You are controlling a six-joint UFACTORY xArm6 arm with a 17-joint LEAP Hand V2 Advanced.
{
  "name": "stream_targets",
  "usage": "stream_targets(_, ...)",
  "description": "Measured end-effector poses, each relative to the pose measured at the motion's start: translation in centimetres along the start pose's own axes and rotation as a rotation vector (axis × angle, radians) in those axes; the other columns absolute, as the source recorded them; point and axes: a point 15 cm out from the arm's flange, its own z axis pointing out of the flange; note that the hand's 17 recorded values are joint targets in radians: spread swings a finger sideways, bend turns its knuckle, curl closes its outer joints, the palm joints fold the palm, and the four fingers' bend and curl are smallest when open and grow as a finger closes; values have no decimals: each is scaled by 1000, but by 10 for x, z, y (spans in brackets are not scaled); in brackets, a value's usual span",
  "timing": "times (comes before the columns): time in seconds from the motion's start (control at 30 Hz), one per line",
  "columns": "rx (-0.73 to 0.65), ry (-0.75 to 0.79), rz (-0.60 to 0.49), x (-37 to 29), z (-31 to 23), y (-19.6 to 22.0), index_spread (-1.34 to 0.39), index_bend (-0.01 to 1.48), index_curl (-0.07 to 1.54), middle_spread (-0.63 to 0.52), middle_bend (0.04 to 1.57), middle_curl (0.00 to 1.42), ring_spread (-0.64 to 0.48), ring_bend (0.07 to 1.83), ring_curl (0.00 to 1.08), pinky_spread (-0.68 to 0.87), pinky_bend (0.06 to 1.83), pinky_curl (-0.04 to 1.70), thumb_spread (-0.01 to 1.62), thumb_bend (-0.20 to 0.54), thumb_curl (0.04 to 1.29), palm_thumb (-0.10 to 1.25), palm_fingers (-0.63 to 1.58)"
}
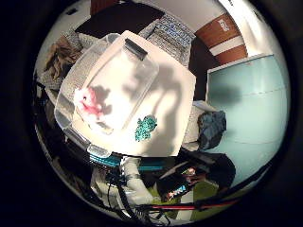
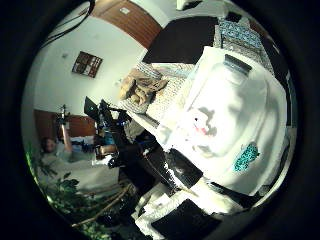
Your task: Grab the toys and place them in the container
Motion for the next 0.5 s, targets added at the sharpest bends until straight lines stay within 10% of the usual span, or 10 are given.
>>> stream_targets(0.5, -50, 56, 277, 153, 19, 102, -217, 161, 271, 80, 255, 324, 156, 486, 260, 400, 466, 356, 1097, -22, 313, 563, 206)
